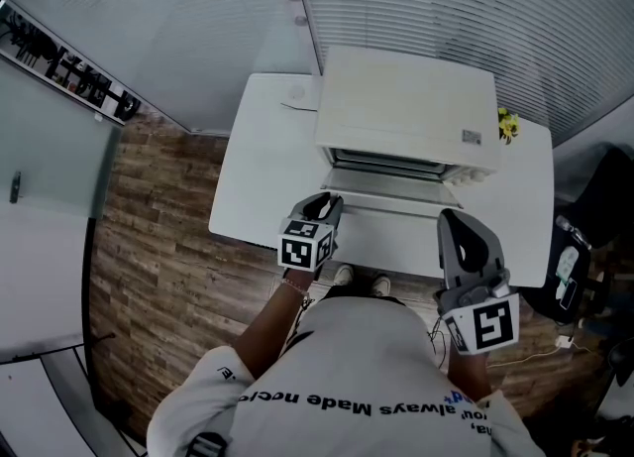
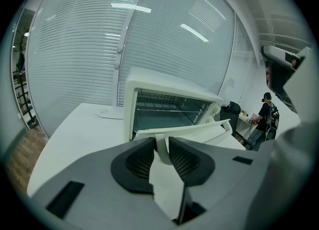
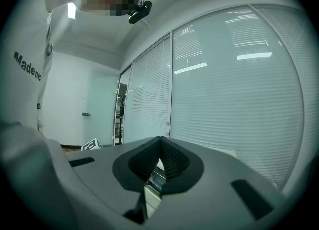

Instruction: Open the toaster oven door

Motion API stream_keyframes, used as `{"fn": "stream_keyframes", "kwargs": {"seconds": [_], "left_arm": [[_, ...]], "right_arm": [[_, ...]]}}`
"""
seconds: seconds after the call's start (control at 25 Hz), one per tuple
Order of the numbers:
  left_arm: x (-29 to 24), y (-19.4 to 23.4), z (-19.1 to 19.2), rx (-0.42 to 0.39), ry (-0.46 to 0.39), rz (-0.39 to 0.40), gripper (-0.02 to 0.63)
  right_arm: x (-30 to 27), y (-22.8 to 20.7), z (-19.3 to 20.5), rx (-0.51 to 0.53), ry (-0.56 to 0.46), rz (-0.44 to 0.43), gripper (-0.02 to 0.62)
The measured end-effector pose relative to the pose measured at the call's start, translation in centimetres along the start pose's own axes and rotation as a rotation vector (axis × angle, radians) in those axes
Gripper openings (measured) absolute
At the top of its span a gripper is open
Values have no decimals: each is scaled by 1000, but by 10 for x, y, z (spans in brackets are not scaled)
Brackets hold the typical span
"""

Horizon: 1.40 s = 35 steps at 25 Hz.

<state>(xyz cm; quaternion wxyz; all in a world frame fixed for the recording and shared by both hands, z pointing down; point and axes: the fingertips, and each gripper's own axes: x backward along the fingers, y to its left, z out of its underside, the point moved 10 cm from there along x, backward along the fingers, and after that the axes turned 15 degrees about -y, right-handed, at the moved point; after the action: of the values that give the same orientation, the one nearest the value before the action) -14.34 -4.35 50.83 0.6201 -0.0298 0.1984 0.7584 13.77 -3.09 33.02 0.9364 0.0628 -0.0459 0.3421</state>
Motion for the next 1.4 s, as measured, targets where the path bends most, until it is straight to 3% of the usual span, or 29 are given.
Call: {"fn": "stream_keyframes", "kwargs": {"seconds": [1.4], "left_arm": [[19, -3, 46, -9, 141, -23, 92]], "right_arm": [[8, 2, -1, -4, -6, 3, 8]]}}
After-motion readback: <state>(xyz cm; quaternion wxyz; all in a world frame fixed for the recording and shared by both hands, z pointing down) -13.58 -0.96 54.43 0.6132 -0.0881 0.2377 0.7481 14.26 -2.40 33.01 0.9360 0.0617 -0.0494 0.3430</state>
